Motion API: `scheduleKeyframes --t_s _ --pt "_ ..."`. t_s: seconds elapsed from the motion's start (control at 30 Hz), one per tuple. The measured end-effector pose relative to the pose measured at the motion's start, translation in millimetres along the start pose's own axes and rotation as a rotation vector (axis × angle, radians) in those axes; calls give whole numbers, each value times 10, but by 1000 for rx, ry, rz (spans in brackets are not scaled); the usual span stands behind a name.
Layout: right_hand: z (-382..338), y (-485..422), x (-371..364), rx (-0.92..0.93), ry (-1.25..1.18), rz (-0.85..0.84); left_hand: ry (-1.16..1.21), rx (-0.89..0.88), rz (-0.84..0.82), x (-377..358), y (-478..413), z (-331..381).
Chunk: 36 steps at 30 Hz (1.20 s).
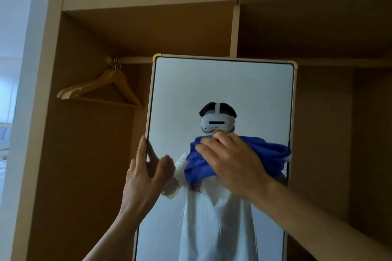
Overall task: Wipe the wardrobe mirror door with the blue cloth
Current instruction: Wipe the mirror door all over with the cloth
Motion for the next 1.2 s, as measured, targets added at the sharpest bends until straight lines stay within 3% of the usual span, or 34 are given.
scheduleKeyframes --t_s 0.23,0.33,0.5,0.63,0.73,0.93,1.07,1.2 --pt "1331 -494 593 -426 146 105 -12 -5 -8 35 73 18" --pt "1145 -608 538 -359 208 56 -4 -2 -1 48 49 15" --pt "20 -178 20 -56 44 8 17 16 -12 42 1 14" --pt "-585 262 -250 65 8 -79 41 33 -80 3 2 19" --pt "-473 208 -220 59 23 -84 54 21 -109 30 47 31" --pt "328 -299 123 -202 50 19 67 20 -111 62 94 45" --pt "59 -140 81 -171 -4 64 82 18 -143 44 110 47" --pt "-629 179 -265 -41 -54 -45 93 21 -161 48 84 22"
Point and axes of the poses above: each hand's wrist, its own y-axis away from the middle knuckle, its own x-axis out of the back of the hand, z = x × y, the point moved 10 cm from there along -y, towards the middle knuckle, and after that the axes turned 4 degrees about x, right-handed, at the moved point
